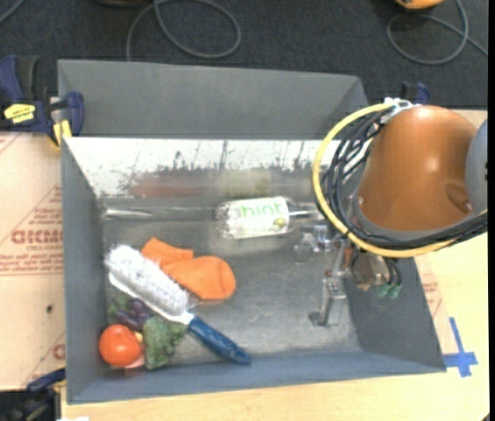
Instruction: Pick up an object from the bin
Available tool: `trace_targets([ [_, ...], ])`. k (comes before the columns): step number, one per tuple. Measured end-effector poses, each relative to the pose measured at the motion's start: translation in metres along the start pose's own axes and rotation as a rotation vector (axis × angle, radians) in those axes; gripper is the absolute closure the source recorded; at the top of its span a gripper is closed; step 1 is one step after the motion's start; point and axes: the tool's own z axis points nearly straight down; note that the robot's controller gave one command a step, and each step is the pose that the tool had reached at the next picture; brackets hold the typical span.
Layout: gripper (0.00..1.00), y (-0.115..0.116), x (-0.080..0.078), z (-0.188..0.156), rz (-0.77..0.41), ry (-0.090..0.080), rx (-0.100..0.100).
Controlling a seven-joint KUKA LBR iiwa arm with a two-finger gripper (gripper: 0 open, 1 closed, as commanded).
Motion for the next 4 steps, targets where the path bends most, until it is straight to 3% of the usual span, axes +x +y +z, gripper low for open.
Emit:
trace_targets([
  [1,0.00,0.000,-0.001,-0.004,0.000,-0.008,0.000],
  [2,0.00,0.016,-0.013,0.001,-0.052,-0.008,0.003],
  [3,0.00,0.047,-0.017,0.017,-0.107,-0.010,0.000],
  [4,0.00,0.060,-0.039,0.045,0.066,-0.013,0.000],
])
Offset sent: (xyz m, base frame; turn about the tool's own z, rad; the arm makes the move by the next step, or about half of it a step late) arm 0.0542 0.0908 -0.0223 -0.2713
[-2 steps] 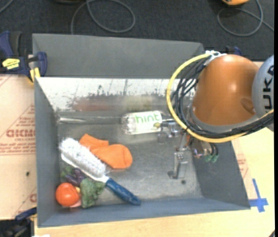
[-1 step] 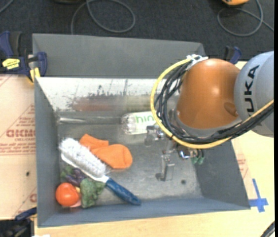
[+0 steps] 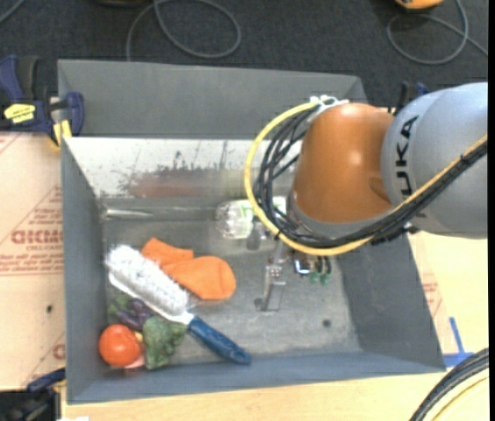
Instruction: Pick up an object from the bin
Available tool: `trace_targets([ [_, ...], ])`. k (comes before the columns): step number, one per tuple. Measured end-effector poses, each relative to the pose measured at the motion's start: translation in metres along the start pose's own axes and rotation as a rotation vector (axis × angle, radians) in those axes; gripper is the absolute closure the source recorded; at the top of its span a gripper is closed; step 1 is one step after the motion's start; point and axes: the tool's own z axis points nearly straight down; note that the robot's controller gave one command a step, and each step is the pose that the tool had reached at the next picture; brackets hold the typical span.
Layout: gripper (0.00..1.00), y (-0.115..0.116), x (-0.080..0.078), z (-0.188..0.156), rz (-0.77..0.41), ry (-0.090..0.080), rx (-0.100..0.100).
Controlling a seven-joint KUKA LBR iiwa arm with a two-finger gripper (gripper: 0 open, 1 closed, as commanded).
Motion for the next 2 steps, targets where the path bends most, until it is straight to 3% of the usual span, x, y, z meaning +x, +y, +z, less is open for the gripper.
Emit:
trace_targets([
  [1,0.00,0.016,-0.004,0.023,-0.136,0.004,0.001],
  [2,0.00,0.028,-0.008,0.037,-0.348,0.001,0.001],
])
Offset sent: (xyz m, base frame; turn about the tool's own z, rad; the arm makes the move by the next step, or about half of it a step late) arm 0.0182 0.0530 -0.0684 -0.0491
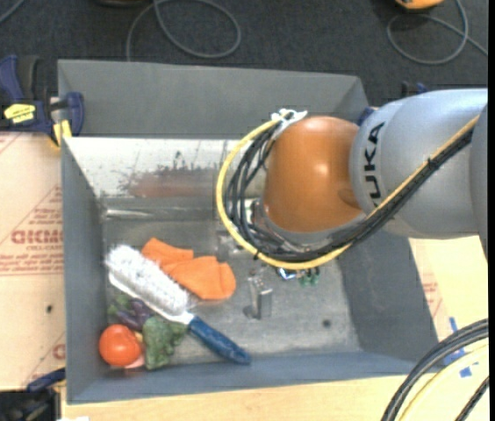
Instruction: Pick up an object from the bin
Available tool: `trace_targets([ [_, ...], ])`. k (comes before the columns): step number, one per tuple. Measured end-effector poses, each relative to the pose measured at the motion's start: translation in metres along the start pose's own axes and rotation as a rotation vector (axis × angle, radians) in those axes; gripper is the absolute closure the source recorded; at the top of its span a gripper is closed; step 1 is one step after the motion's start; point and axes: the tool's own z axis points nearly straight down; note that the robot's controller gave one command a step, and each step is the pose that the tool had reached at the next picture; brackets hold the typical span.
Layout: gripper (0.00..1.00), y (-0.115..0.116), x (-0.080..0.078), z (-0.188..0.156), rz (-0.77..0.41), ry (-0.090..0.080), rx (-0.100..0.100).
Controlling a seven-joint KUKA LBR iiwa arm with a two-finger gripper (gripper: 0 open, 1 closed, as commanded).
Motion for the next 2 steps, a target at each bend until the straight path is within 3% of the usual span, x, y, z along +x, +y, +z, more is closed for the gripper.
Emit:
trace_targets([
  [1,0.00,0.005,-0.021,0.027,0.047,-0.004,-0.001],
  [2,0.00,0.013,-0.038,0.072,-0.047,-0.007,0.002],
])
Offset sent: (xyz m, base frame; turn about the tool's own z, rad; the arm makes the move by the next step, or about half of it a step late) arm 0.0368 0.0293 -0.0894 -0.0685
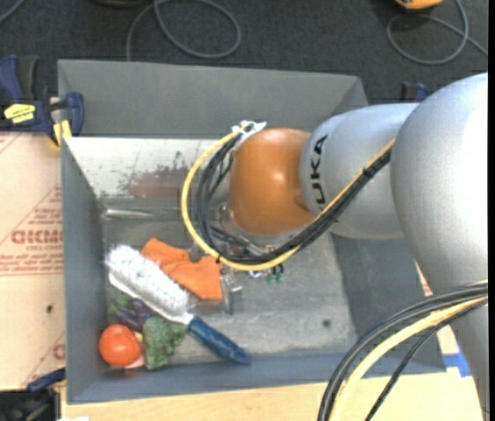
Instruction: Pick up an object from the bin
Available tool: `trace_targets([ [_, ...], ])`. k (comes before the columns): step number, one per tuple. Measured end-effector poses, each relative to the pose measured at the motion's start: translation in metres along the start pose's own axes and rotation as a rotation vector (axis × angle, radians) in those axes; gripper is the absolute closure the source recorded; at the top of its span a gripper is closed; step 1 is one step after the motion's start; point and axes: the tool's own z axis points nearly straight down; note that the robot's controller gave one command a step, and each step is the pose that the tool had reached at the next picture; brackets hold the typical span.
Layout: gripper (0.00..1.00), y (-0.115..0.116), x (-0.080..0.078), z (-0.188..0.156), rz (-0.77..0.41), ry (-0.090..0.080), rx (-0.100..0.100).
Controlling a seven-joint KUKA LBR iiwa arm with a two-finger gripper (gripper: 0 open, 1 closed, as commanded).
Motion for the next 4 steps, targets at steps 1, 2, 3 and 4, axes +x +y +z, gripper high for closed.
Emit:
trace_targets([
  [1,1.00,0.000,-0.017,0.015,-0.177,-0.003,-0.002],
  [2,1.00,0.000,-0.017,0.015,-0.176,-0.003,-0.002],
  [3,1.00,-0.006,-0.005,-0.084,-0.155,-0.006,-0.001],
  [4,1.00,-0.006,-0.005,-0.084,-0.154,-0.006,-0.001],
])
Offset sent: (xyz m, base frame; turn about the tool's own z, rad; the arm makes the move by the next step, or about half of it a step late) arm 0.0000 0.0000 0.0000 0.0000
